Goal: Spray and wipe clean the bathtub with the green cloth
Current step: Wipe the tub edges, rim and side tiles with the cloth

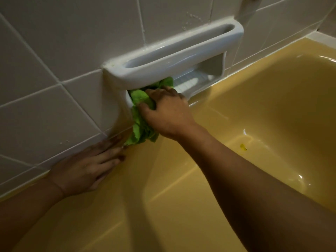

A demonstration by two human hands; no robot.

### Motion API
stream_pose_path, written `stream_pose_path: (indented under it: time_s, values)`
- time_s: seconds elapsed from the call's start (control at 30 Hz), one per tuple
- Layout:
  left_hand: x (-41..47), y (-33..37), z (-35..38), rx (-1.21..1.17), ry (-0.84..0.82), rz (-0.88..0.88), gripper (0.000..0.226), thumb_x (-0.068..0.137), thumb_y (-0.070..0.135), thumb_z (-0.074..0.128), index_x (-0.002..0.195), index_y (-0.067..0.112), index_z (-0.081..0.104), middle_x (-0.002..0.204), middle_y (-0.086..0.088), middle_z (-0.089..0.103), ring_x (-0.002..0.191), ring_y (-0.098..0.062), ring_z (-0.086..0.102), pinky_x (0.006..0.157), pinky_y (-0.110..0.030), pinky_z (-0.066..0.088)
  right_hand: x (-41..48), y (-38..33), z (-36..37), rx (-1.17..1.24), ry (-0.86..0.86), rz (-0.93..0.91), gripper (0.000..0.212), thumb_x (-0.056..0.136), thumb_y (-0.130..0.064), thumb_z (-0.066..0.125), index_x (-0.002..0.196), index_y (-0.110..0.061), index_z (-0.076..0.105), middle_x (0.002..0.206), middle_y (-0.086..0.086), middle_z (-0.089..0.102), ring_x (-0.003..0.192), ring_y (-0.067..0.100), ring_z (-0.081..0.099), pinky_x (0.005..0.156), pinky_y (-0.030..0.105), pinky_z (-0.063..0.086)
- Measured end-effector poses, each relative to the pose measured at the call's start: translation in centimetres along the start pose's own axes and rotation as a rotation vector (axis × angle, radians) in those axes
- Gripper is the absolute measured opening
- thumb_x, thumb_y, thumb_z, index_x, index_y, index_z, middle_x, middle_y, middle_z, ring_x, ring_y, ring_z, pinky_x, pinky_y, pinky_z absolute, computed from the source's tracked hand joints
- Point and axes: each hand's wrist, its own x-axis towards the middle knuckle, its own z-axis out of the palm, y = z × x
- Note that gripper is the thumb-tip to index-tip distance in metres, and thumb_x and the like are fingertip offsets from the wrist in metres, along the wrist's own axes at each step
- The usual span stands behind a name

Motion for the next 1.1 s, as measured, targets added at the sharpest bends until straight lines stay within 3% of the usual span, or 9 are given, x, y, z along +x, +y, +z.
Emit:
stream_pose_path:
  time_s: [0.1,0.3,0.4,0.47,0.53,0.67,0.8,0.93,1.1]
  values:
    - [0.2,0.3,-0.4,-0.023,-0.015,0.000,0.046,0.103,0.028,0.046,0.143,0.010,0.062,0.162,-0.009,0.042,0.154,-0.036,0.031,0.112,-0.056,0.046,-0.2,-1.2,0.8,0.011,0.046,0.050,0.053,0.100,-0.050,0.041,0.147,-0.028,0.050,0.147,0.000,0.054,0.141,0.024,0.038,0.116,0.046,0.026]
    - [-3.9,-0.1,-1.7,-0.033,-0.060,0.039,0.049,0.106,0.026,0.038,0.149,0.010,0.054,0.169,-0.006,0.028,0.156,-0.036,0.024,0.119,-0.052,0.034,-0.6,-2.3,0.7,0.071,0.153,0.162,0.028,0.103,-0.040,0.042,0.116,-0.034,0.066,0.115,-0.004,0.068,0.122,0.020,0.054,0.119,0.057,0.017]
    - [-10.3,-0.6,-2.3,-0.037,-0.093,0.039,0.049,0.105,0.025,0.042,0.150,0.010,0.052,0.168,-0.008,0.031,0.154,-0.040,0.027,0.115,-0.058,0.038,-3.4,-2.3,1.1,0.323,0.302,0.178,0.032,0.100,-0.043,0.043,0.114,-0.030,0.069,0.105,-0.006,0.068,0.106,0.019,0.061,0.106,0.054,0.043]
    - [-12.2,-0.5,-2.7,-0.020,-0.091,0.024,0.049,0.102,0.023,0.046,0.149,0.010,0.053,0.167,-0.008,0.033,0.154,-0.041,0.029,0.114,-0.058,0.040,-6.1,-3.1,1.8,0.476,0.460,0.125,0.036,0.099,-0.042,0.044,0.123,-0.029,0.068,0.114,-0.006,0.070,0.109,0.016,0.063,0.097,0.053,0.051]
    - [-12.1,-0.1,-2.9,-0.013,-0.089,0.023,0.050,0.101,0.022,0.049,0.149,0.011,0.054,0.167,-0.008,0.033,0.154,-0.039,0.029,0.117,-0.055,0.038,-8.2,-4.8,2.7,0.568,0.583,0.065,0.042,0.099,-0.036,0.047,0.137,-0.026,0.063,0.132,-0.002,0.067,0.123,0.016,0.061,0.101,0.051,0.052]
    - [-12.1,-0.1,-3.0,-0.001,-0.089,0.037,0.050,0.102,0.023,0.045,0.151,0.011,0.052,0.167,-0.007,0.033,0.155,-0.039,0.026,0.121,-0.052,0.031,-8.5,-9.6,3.6,0.474,0.715,-0.057,0.049,0.097,-0.022,0.049,0.144,-0.010,0.057,0.142,0.009,0.061,0.132,0.024,0.056,0.107,0.047,0.049]
    - [-12.6,-0.2,-2.5,0.028,-0.098,0.044,0.049,0.100,0.024,0.048,0.146,0.008,0.057,0.166,-0.008,0.034,0.155,-0.041,0.026,0.120,-0.056,0.034,-6.1,-12.7,5.3,0.226,0.671,-0.117,0.053,0.095,-0.026,0.045,0.142,-0.007,0.059,0.142,0.013,0.060,0.131,0.029,0.053,0.099,0.045,0.052]
    - [-12.6,-0.2,-2.8,0.044,-0.095,0.047,0.052,0.101,0.025,0.044,0.151,0.014,0.052,0.168,-0.004,0.031,0.156,-0.037,0.025,0.121,-0.052,0.030,-5.0,-11.1,8.0,0.094,0.599,0.012,0.044,0.094,-0.018,0.053,0.135,-0.006,0.063,0.131,0.013,0.065,0.117,0.030,0.057,0.082,0.042,0.056]
    - [-12.6,-0.1,-2.9,0.060,-0.110,0.038,0.053,0.099,0.023,0.047,0.152,0.016,0.051,0.169,-0.003,0.029,0.156,-0.037,0.023,0.121,-0.052,0.030,-7.3,-9.4,9.0,0.136,0.518,0.007,0.050,0.097,-0.024,0.041,0.141,-0.009,0.058,0.138,0.010,0.062,0.125,0.027,0.055,0.096,0.046,0.052]
